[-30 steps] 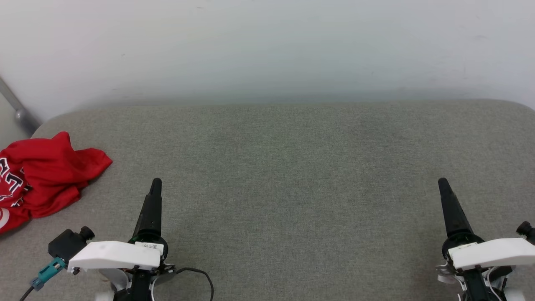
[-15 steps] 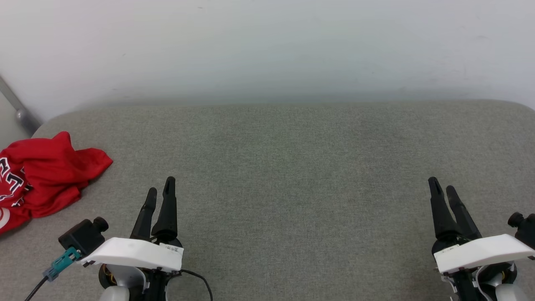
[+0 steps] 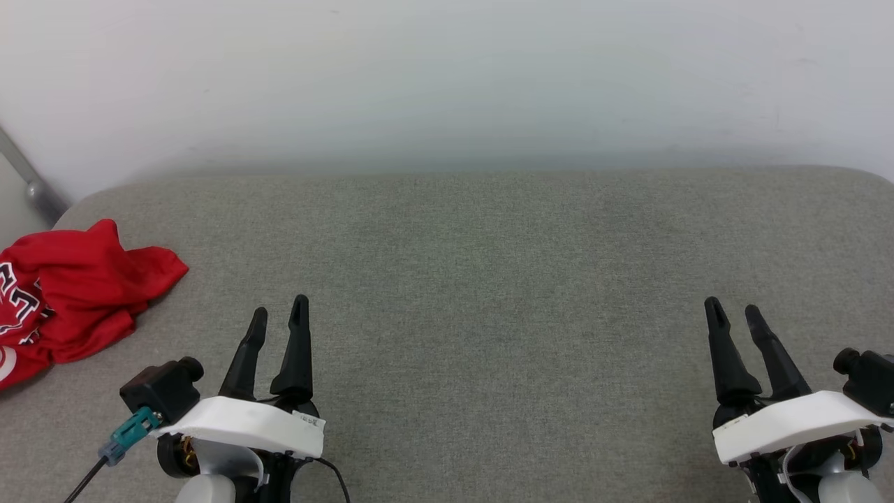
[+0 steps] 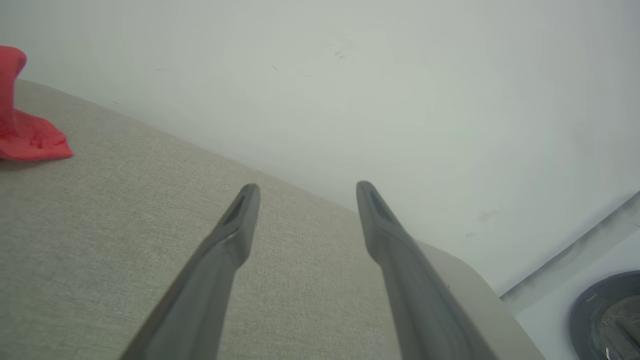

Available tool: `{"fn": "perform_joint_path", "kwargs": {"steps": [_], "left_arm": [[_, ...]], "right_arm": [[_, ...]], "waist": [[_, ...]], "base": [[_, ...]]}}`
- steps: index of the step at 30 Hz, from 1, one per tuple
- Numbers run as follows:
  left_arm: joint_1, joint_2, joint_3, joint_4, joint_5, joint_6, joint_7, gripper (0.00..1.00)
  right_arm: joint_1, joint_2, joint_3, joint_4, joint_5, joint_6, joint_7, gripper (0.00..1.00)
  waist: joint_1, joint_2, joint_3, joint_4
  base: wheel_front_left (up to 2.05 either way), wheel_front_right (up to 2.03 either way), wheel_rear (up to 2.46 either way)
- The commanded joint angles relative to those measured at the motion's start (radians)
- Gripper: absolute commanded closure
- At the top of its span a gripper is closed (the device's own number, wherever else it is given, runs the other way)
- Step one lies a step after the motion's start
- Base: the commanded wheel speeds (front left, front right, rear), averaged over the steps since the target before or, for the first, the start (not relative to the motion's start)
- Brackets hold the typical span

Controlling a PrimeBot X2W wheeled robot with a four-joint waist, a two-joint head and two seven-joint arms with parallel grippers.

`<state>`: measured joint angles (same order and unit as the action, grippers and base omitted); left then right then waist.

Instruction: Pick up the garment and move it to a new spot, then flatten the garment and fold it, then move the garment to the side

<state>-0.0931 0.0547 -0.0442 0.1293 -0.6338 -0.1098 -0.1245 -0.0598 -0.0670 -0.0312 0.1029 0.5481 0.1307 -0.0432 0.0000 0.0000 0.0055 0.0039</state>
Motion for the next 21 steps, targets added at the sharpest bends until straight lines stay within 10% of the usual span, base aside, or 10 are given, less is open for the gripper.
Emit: {"fn": "perform_joint_path", "kwargs": {"steps": [1,21], "left_arm": [[-0.028,0.003,-0.002,-0.011,0.029,0.003,-0.01,0.0],[-0.03,0.024,-0.036,0.029,0.27,0.032,-0.06,0.0]], "right_arm": [[0.0,0.001,0.001,-0.016,-0.034,0.0,-0.001,0.0],[0.016,0.011,0.0,-0.035,-0.269,0.0,-0.004,0.0]], "waist": [[0.0,0.0,0.0,0.0],[0.0,0.0,0.0,0.004]], "base": [[0.0,0.0,0.0],[0.0,0.0,0.0]]}}
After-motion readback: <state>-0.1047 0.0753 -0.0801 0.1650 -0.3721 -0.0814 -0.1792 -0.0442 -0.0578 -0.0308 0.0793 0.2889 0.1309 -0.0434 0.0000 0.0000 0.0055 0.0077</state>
